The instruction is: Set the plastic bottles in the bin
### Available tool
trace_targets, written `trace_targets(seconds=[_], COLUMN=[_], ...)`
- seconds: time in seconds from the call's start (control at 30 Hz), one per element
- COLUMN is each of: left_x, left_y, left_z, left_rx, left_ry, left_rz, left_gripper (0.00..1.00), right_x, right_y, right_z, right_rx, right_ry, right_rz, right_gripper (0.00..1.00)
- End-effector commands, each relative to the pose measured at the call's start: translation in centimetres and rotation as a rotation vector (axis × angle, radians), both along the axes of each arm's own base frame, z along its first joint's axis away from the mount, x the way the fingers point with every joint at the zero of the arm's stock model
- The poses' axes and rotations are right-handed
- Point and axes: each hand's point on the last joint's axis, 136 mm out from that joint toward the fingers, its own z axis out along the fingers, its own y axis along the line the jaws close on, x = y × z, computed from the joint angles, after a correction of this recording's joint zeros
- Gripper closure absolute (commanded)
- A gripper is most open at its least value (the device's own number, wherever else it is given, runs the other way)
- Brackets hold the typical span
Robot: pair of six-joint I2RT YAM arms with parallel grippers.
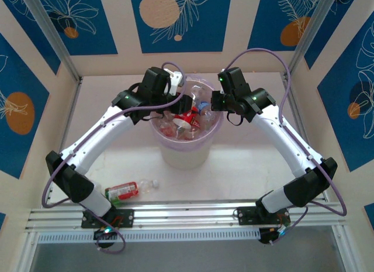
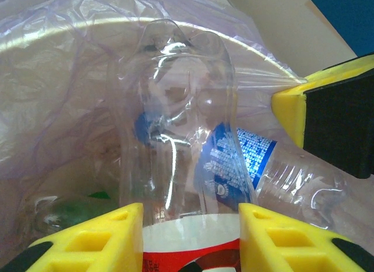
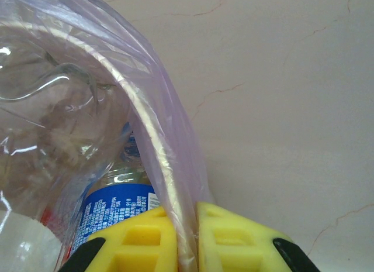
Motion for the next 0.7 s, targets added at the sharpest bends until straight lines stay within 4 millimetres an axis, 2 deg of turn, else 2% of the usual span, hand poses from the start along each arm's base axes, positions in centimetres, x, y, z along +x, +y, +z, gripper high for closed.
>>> trace_targets(seconds=[0.0, 0.13, 0.2, 0.27, 0.4, 0.43, 0.5, 0.67], left_x=[-2.2, -1.8, -1.3, -0.7, -0.4, -0.4, -0.2, 0.1], left_y=[0.4, -0.4, -0.4, -0.3, -0.3, -0.3, 0.2, 2.1], left_z=[-8.6, -10.4, -9.9, -8.1, -3.5, -2.4, -0.5, 4.0], left_rx=[0.172, 0.193, 0.197, 0.182, 0.143, 0.14, 0.139, 0.13], left_ry=[0.252, 0.286, 0.258, 0.206, 0.095, 0.065, 0.012, -0.091], left_rz=[-0.029, -0.043, -0.04, -0.033, -0.061, -0.067, -0.067, -0.025], left_gripper=[0.58, 0.58, 0.58, 0.56, 0.27, 0.24, 0.18, 0.12], right_x=[-0.2, -0.1, -0.1, 0.0, 0.2, 0.2, 0.3, 0.4], right_y=[0.8, 0.7, 0.7, 0.7, 0.6, 0.5, 0.5, 0.8], right_z=[-0.7, -0.6, -0.5, -0.4, -0.2, -0.1, 0.2, 1.4], right_rx=[0.009, 0.009, 0.007, 0.007, 0.014, 0.013, 0.016, 0.028], right_ry=[0.037, 0.031, 0.029, 0.023, 0.013, 0.009, 0.0, -0.042], right_rz=[0.015, 0.008, 0.005, 0.003, -0.014, -0.02, -0.031, -0.023], right_gripper=[0.86, 0.86, 0.86, 0.86, 0.86, 0.86, 0.86, 0.73])
